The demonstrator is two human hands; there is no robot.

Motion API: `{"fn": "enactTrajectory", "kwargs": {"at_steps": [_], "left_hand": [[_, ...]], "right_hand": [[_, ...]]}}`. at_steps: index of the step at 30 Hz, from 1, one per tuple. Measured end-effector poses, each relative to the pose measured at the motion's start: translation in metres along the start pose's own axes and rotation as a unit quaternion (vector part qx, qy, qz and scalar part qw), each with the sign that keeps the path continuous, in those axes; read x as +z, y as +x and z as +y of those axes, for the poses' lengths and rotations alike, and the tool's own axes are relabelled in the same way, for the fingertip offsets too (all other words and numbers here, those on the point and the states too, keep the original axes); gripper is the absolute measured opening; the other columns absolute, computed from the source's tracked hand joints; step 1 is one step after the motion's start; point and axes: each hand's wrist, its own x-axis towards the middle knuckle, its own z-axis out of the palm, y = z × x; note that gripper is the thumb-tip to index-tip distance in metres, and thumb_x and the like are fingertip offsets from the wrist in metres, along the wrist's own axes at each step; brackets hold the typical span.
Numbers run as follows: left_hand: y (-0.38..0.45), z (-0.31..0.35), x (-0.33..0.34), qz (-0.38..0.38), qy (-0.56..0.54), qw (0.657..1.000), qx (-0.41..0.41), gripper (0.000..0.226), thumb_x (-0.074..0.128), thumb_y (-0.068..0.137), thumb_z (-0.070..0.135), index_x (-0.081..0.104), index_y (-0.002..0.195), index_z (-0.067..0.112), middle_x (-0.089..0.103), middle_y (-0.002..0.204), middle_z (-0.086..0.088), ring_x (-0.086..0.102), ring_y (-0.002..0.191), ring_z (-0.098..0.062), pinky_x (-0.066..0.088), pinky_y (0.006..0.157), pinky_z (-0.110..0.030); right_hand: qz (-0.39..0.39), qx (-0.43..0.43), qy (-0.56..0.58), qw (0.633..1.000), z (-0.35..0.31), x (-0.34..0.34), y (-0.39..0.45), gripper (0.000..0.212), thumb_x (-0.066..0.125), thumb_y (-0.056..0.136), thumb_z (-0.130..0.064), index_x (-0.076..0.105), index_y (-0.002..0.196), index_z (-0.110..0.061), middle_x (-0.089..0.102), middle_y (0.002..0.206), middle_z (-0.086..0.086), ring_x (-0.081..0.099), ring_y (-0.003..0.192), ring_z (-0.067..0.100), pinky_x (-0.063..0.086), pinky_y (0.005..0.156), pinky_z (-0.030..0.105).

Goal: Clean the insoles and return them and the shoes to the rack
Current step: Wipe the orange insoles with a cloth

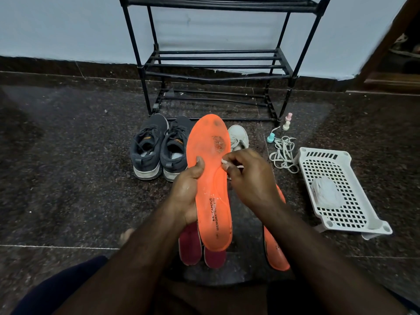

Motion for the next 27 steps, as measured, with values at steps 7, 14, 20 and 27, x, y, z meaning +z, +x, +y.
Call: {"fn": "enactTrajectory", "kwargs": {"at_steps": [7, 14, 20, 27], "left_hand": [[0.004, 0.001, -0.002, 0.005, -0.006, 1.0, -0.003, 0.063, 0.043, 0.1, 0.053, 0.061, 0.122, -0.003, 0.065, 0.09, -0.02, 0.064, 0.075, -0.028, 0.051, 0.08, -0.044], [0.004, -0.003, -0.003, 0.039, 0.027, 0.999, 0.018, 0.053, 0.046, 0.101, 0.046, 0.064, 0.121, 0.0, 0.065, 0.112, -0.026, 0.063, 0.098, -0.038, 0.049, 0.098, -0.054], [0.002, 0.001, -0.002, 0.028, 0.02, 0.999, 0.0, 0.055, 0.04, 0.103, 0.048, 0.064, 0.116, 0.0, 0.071, 0.094, -0.021, 0.069, 0.081, -0.033, 0.057, 0.078, -0.045], [0.003, -0.005, -0.003, 0.02, 0.026, 0.999, -0.009, 0.052, 0.044, 0.102, 0.045, 0.063, 0.123, 0.002, 0.069, 0.102, -0.02, 0.067, 0.088, -0.034, 0.053, 0.087, -0.047]], "right_hand": [[-0.071, -0.009, -0.003, 0.997, -0.005, -0.003, -0.012, 0.012, 0.074, 0.078, -0.005, 0.076, 0.086, -0.014, 0.069, 0.084, -0.001, 0.063, 0.08, 0.013, 0.048, 0.076, 0.021], [-0.013, -0.03, -0.023, 0.999, -0.005, -0.001, -0.002, 0.015, 0.072, 0.077, -0.001, 0.075, 0.086, -0.014, 0.071, 0.086, -0.002, 0.064, 0.083, 0.012, 0.048, 0.079, 0.021], [-0.078, -0.016, 0.006, 0.997, -0.007, -0.005, -0.011, 0.015, 0.072, 0.077, -0.002, 0.076, 0.084, -0.015, 0.071, 0.084, -0.005, 0.063, 0.08, 0.009, 0.048, 0.076, 0.021], [-0.034, -0.015, -0.005, 0.999, -0.008, 0.0, -0.008, 0.014, 0.07, 0.077, -0.003, 0.073, 0.084, -0.015, 0.07, 0.084, -0.004, 0.063, 0.081, 0.011, 0.049, 0.078, 0.027]]}}
